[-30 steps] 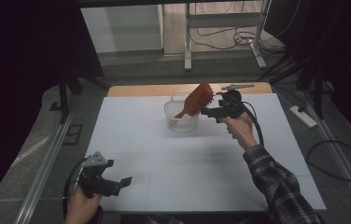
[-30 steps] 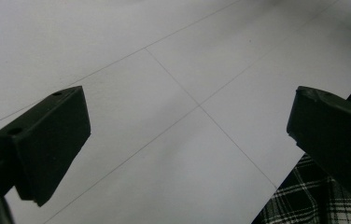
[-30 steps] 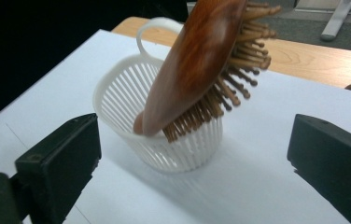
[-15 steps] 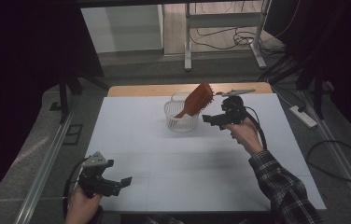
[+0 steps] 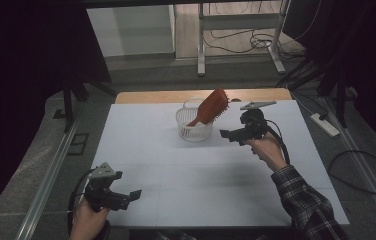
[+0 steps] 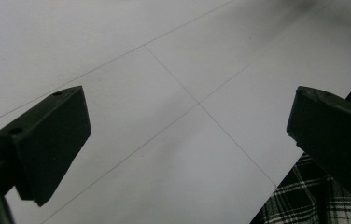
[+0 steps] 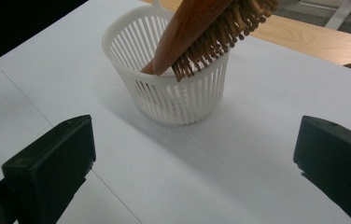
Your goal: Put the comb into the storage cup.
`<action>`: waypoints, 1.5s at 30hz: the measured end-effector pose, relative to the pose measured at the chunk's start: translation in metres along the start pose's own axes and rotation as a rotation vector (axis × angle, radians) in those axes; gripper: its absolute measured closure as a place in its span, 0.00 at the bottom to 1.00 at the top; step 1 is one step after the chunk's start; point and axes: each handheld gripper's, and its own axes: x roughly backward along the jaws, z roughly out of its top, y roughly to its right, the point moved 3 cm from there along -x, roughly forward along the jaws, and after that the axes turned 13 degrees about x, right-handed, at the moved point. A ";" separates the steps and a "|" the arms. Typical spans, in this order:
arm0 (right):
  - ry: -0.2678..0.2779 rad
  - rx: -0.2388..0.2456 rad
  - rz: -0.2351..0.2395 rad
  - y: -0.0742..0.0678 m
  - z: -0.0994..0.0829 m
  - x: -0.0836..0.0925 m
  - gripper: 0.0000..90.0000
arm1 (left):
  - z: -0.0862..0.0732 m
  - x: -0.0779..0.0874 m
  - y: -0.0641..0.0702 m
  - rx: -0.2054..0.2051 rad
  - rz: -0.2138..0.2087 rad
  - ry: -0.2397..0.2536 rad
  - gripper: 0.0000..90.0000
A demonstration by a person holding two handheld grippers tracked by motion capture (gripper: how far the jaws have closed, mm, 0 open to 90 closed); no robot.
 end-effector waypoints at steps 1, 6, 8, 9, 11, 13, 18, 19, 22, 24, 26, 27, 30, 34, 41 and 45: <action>-0.002 0.000 0.002 0.000 -0.001 0.000 0.00 | 0.000 0.000 0.000 0.000 0.000 0.000 0.01; -0.007 -0.001 0.004 -0.001 -0.006 0.003 0.00 | 0.000 0.000 0.000 -0.002 0.001 -0.002 0.01; -0.006 0.001 0.002 -0.001 -0.007 0.005 0.00 | 0.000 0.000 0.000 -0.002 0.000 -0.001 0.01; -0.004 0.001 0.000 -0.001 -0.008 0.006 0.00 | 0.000 0.000 0.000 -0.002 0.000 -0.001 0.01; -0.003 0.005 -0.005 -0.001 -0.009 0.008 0.00 | 0.000 0.000 0.000 -0.002 0.000 -0.002 0.01; -0.011 0.011 -0.009 -0.001 -0.011 0.010 0.00 | 0.000 0.000 0.000 -0.001 0.000 0.000 0.01; -0.025 0.023 -0.007 -0.004 -0.016 0.013 0.00 | -0.001 0.000 0.000 -0.001 0.000 -0.001 0.01; -0.028 0.025 -0.007 -0.004 -0.017 0.014 0.00 | 0.000 0.000 0.000 0.002 -0.001 0.001 0.01; -0.034 0.025 -0.003 -0.006 -0.020 0.017 0.00 | 0.000 0.000 0.000 0.000 0.000 -0.001 0.01; -0.044 0.023 0.004 -0.006 -0.022 0.019 0.00 | 0.000 0.000 0.000 0.000 0.000 -0.001 0.01; -0.053 0.021 0.013 -0.007 -0.024 0.021 0.00 | 0.000 0.000 0.000 0.003 -0.001 0.002 0.01; -0.053 0.024 0.018 -0.007 -0.025 0.022 0.00 | 0.000 0.000 0.000 0.001 -0.001 0.000 0.01; -0.055 0.033 0.034 -0.008 -0.028 0.024 0.00 | 0.000 0.000 0.000 0.001 0.000 0.000 0.01; -0.054 0.039 0.036 -0.008 -0.035 0.029 0.00 | 0.000 0.000 0.000 0.004 -0.002 0.002 0.01; -0.069 0.065 0.039 -0.011 -0.044 0.035 0.00 | 0.000 0.000 0.000 0.006 -0.002 0.003 0.01; -0.076 0.070 0.028 -0.013 -0.050 0.040 0.00 | 0.000 0.001 0.000 0.006 -0.002 0.004 0.01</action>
